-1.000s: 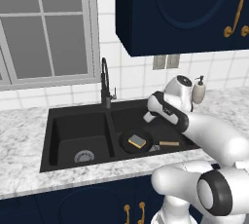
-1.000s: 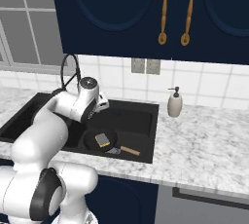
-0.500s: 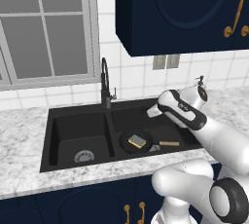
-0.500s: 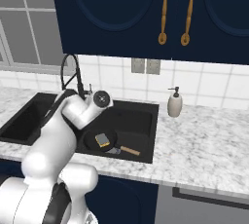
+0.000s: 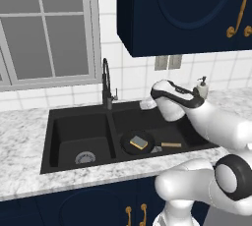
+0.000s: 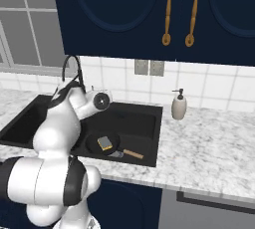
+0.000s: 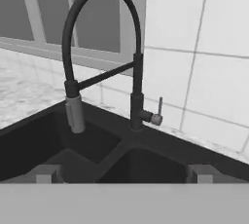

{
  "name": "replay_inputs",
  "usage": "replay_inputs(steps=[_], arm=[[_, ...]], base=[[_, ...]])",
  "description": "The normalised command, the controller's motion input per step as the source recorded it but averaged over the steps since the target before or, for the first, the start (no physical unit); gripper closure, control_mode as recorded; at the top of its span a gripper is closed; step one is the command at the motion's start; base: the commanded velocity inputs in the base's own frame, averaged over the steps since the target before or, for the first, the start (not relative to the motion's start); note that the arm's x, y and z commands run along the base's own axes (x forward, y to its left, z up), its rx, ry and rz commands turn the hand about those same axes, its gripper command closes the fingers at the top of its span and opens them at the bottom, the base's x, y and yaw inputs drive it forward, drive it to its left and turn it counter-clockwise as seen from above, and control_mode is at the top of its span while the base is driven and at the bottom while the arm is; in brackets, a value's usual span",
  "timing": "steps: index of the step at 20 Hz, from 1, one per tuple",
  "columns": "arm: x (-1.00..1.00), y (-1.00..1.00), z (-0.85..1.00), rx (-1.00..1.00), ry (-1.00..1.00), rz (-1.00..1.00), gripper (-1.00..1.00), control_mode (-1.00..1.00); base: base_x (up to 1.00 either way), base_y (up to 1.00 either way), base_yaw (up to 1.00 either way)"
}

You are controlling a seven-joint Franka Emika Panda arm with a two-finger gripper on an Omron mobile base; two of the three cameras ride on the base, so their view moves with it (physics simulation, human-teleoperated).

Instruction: Pick the pan and sponge and place them into the sink. Then turn on the water.

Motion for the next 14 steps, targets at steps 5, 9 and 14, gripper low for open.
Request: replay_inputs(steps=[5, 9, 14], arm=[[-0.04, 0.0, 0.0, 0.24, -0.33, 0.0, -1.0, -1.0], [0.04, -0.01, -0.01, 0.07, -0.15, 0.0, -1.0, -1.0], [0.3, 0.0, -0.05, 0.0, 0.0, -0.02, -1.0, -1.0]], base=[[0.0, 0.0, 0.0], [0.0, 0.0, 0.0], [0.0, 0.0, 0.0]])
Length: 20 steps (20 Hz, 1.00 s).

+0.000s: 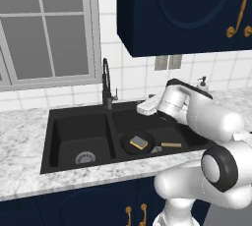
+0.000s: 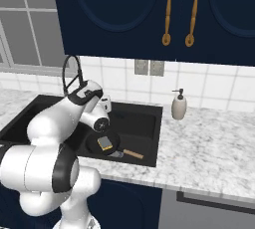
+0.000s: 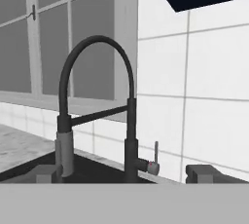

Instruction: Pick the pan and sponge and place them into the sink. Then turn on the water.

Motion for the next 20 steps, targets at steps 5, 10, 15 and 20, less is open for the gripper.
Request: replay_inputs(steps=[5, 10, 15, 20], arm=[[0.01, 0.0, 0.01, 0.03, 0.0, 0.0, -1.0, -1.0], [0.08, 0.0, 0.01, 0.01, 0.0, 0.0, -1.0, -1.0], [0.28, 0.0, 0.03, 0.02, 0.0, 0.0, -1.0, -1.0], [0.23, 0.01, 0.0, 0.02, 0.0, 0.0, -1.0, -1.0]], base=[[0.0, 0.0, 0.0], [0.0, 0.0, 0.0], [0.0, 0.0, 0.0], [0.0, 0.0, 0.0]])
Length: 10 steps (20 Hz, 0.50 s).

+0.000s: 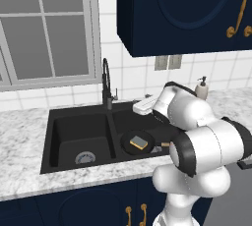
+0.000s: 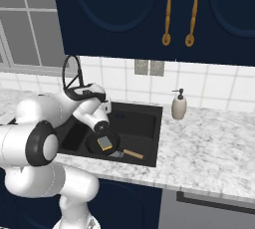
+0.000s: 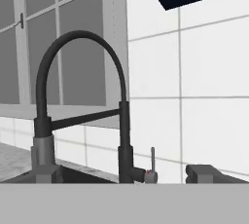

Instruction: Pick the pan and sponge and place them into the sink. Then turn on the water.

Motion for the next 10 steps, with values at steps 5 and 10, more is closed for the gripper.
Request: replay_inputs(steps=[5, 10], arm=[[0.09, 0.09, 0.0, 0.02, 0.0, 0.0, -1.0, -1.0], [0.02, 0.2, 0.0, 0.01, 0.0, 0.01, -1.0, -1.0]], base=[[0.0, 0.0, 0.0], [0.0, 0.0, 0.0]])
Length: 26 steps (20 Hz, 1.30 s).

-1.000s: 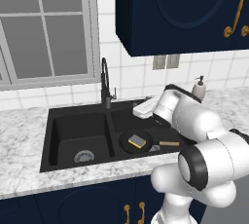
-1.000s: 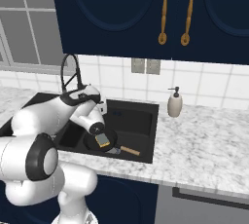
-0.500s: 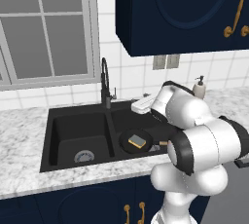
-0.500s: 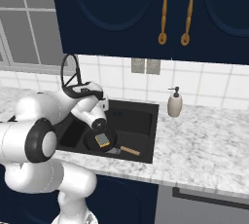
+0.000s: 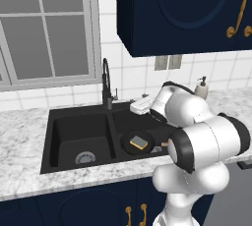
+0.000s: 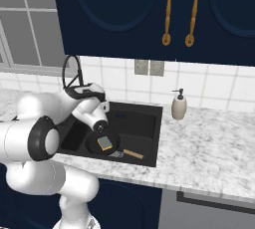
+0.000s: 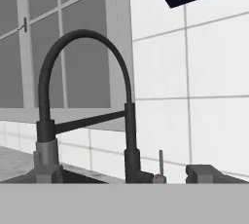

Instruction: Pick the pan and sponge and place them into the sink. Then turn on the water.

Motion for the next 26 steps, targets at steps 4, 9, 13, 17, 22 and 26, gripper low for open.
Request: replay_inputs(steps=[4, 9, 13, 17, 22, 26], arm=[[0.15, 0.24, 0.0, 0.0, 0.0, 0.02, -1.0, -1.0], [0.39, 0.03, 0.0, 0.0, 0.0, 0.0, -1.0, -1.0], [0.2, 0.0, 0.0, 0.0, 0.0, 0.0, -1.0, -1.0], [0.18, 0.0, -0.04, 0.0, 0.0, 0.0, -1.0, -1.0], [0.18, 0.0, -0.02, 0.0, 0.0, 0.0, -1.0, -1.0], [0.14, 0.0, -0.12, 0.0, 0.0, 0.0, -1.0, -1.0]], base=[[0.0, 0.0, 0.0], [0.0, 0.0, 0.0], [0.0, 0.0, 0.0], [0.0, 0.0, 0.0], [0.0, 0.0, 0.0], [0.0, 0.0, 0.0]])
